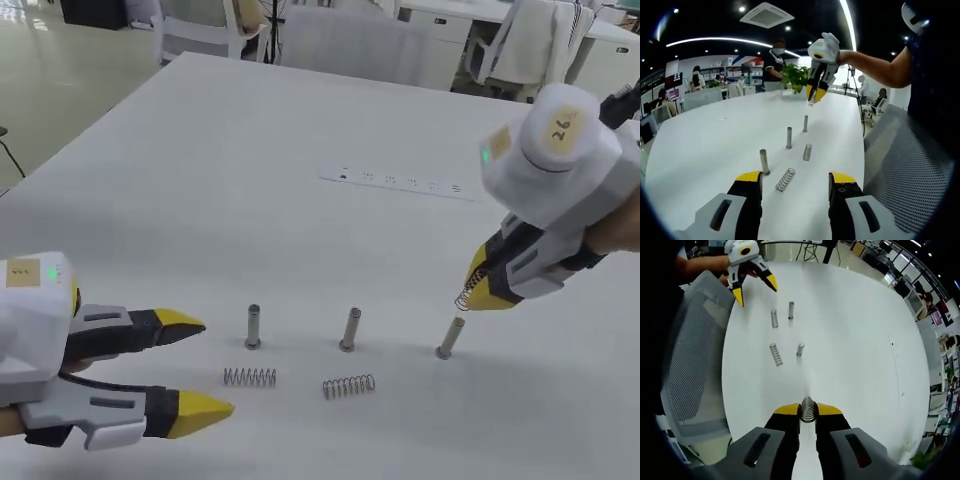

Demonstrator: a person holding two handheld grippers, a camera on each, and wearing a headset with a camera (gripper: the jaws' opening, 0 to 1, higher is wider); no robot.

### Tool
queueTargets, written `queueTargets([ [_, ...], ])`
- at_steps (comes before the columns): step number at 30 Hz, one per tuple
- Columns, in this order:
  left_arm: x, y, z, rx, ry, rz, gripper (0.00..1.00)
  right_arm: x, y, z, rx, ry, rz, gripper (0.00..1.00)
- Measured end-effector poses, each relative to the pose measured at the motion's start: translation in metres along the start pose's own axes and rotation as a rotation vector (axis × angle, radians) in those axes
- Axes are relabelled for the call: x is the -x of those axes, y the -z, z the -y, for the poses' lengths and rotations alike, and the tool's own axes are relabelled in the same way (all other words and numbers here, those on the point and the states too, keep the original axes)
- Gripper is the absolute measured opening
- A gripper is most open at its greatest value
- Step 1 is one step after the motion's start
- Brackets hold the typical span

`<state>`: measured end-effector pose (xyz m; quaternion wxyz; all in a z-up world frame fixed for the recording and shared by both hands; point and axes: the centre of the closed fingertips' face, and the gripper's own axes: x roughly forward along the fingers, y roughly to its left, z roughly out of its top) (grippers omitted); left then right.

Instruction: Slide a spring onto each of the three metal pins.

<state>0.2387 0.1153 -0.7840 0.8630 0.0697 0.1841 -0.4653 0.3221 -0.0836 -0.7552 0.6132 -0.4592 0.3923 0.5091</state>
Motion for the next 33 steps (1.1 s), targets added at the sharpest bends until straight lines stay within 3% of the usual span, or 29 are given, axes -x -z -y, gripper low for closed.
queueTargets([
  [19, -0.001, 0.001, 0.001, 0.000, 0.001, -0.010, 0.48, -0.022, 0.018, 0.010, -0.028, -0.016, -0.040, 0.09],
  [33, -0.002, 0.004, 0.000, 0.004, -0.003, -0.013, 0.47, -0.032, 0.018, 0.011, -0.035, -0.030, -0.034, 0.09],
])
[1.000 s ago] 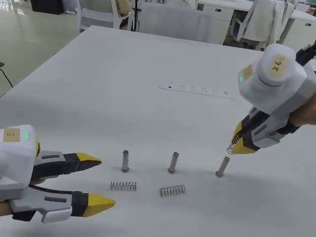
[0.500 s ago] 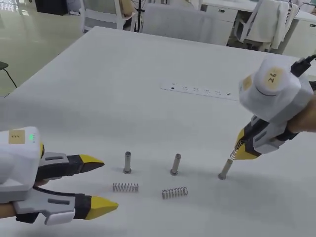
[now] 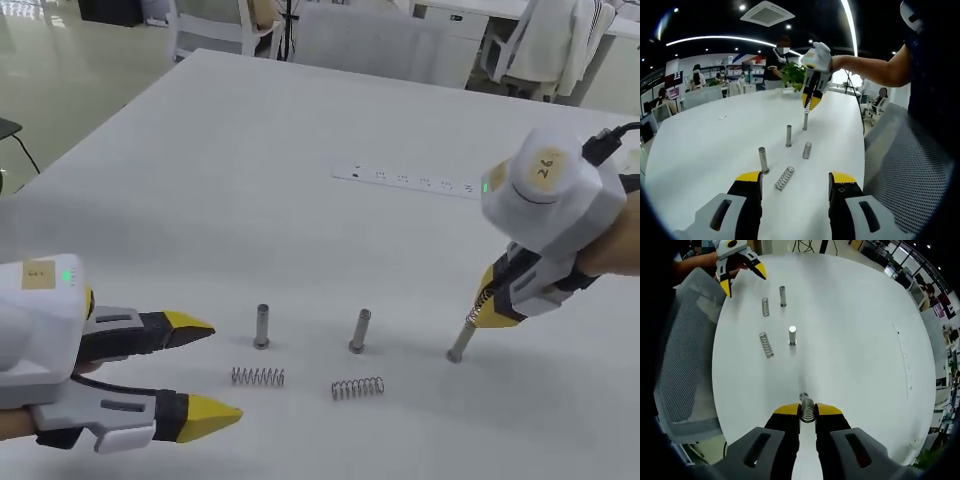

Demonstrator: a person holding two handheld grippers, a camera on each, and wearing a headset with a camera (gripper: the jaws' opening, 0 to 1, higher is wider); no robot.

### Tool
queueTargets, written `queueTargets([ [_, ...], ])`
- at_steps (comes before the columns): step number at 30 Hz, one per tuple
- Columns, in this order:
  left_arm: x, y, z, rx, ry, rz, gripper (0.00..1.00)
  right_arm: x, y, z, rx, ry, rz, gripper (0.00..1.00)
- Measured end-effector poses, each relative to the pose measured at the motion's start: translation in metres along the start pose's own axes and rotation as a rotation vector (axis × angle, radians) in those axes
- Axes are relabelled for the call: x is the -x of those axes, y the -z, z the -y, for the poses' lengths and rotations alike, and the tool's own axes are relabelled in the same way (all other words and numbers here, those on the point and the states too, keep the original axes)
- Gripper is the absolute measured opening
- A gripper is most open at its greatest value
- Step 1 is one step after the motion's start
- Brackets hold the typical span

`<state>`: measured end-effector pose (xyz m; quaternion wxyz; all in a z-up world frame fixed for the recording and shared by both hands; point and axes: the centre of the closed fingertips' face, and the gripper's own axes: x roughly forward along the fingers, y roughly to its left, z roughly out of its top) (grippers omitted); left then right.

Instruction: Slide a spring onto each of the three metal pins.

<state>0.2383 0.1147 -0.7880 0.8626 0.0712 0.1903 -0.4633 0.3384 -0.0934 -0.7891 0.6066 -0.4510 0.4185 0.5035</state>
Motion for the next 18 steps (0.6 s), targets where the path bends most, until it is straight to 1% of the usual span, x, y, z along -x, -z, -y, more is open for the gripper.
queueTargets([
  [6, 0.000, 0.000, -0.001, 0.001, -0.002, -0.001, 0.47, -0.004, 0.002, 0.001, -0.003, -0.005, -0.007, 0.09],
  [18, 0.000, 0.000, 0.000, -0.004, 0.001, -0.005, 0.47, -0.021, 0.007, -0.002, -0.024, -0.022, -0.020, 0.09],
])
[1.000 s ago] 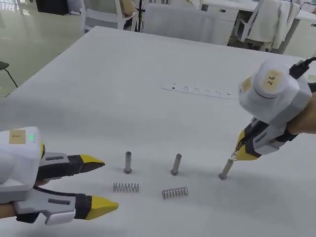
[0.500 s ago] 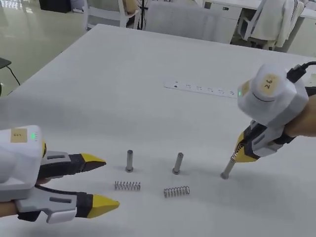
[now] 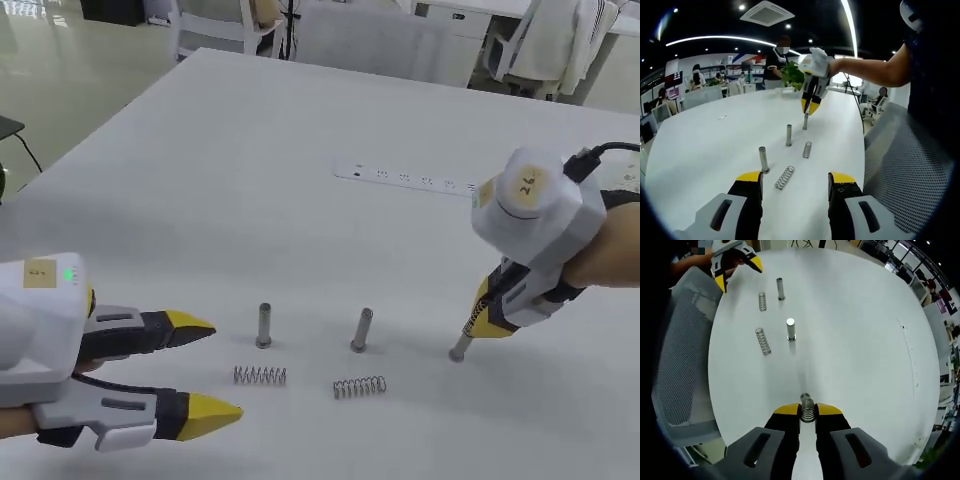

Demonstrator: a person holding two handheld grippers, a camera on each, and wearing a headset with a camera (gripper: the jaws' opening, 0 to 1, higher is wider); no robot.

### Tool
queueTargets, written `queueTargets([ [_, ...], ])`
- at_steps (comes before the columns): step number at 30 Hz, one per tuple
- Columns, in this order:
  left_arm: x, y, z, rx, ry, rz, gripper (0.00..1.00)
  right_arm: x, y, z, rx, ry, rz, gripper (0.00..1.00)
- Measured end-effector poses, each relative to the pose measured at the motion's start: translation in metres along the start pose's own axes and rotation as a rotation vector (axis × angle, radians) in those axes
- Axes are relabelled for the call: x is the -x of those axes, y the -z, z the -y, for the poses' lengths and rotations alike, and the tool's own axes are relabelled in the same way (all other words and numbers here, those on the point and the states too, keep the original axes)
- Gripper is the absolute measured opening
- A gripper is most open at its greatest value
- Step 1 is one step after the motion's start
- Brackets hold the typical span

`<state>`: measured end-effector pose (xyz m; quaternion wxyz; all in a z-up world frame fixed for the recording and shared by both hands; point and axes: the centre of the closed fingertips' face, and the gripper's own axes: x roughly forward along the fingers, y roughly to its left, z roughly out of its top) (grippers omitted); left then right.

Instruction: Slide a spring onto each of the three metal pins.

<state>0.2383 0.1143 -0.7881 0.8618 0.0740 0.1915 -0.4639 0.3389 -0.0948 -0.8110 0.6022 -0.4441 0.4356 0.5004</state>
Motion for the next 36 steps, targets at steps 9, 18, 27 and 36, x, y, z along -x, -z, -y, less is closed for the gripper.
queueTargets([
  [9, -0.001, -0.001, 0.001, -0.002, 0.006, 0.003, 0.47, -0.016, 0.004, 0.003, -0.027, -0.009, -0.003, 0.09],
  [18, -0.001, -0.001, 0.000, -0.002, 0.006, 0.004, 0.46, -0.030, 0.009, 0.002, -0.048, -0.016, -0.022, 0.09],
  [27, -0.002, -0.001, 0.001, -0.001, 0.009, 0.004, 0.46, -0.036, 0.011, 0.000, -0.062, -0.016, -0.024, 0.09],
  [36, -0.003, -0.002, 0.001, -0.002, 0.011, 0.003, 0.46, -0.036, 0.011, 0.001, -0.065, -0.012, -0.018, 0.14],
])
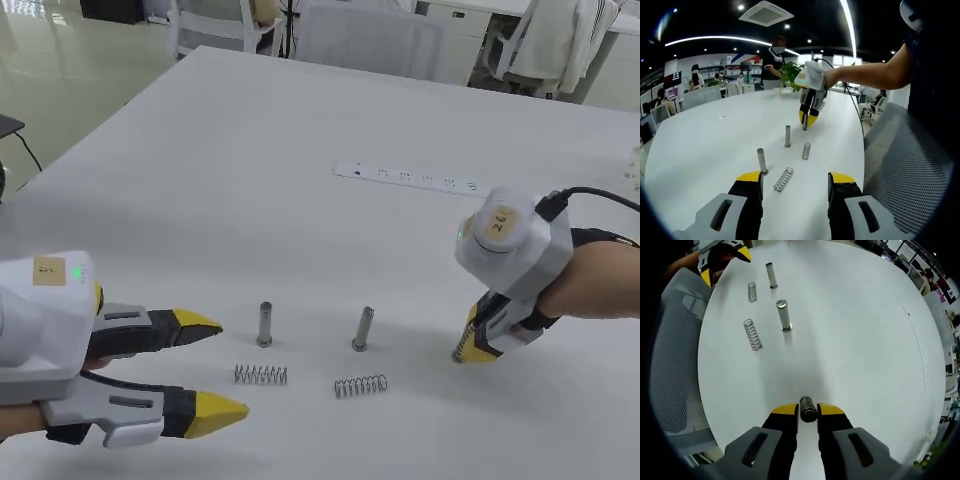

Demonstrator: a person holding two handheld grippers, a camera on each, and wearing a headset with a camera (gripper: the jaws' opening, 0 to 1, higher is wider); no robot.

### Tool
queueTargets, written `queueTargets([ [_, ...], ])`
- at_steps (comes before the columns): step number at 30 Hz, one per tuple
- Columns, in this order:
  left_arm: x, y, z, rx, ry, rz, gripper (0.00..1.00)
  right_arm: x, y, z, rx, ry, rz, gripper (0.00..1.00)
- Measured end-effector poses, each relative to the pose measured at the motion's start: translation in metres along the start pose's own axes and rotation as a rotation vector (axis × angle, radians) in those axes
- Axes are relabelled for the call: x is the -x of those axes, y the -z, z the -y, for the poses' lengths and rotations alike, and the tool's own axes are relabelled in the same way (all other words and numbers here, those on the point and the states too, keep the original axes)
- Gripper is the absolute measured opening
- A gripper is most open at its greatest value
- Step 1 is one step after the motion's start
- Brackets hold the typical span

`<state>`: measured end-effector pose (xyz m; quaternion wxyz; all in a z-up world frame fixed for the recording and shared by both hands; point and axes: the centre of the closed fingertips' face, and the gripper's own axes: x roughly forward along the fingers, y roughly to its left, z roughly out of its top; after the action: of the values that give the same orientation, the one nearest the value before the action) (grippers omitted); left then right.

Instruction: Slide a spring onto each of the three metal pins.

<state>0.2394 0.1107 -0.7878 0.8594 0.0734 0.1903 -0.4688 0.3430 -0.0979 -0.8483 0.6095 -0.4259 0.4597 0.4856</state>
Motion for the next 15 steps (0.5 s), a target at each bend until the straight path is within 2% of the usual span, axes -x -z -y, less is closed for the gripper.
queueTargets([
  [15, 0.001, 0.000, 0.001, -0.004, 0.002, -0.006, 0.46, 0.009, -0.012, -0.003, 0.016, -0.003, 0.059, 0.22],
])
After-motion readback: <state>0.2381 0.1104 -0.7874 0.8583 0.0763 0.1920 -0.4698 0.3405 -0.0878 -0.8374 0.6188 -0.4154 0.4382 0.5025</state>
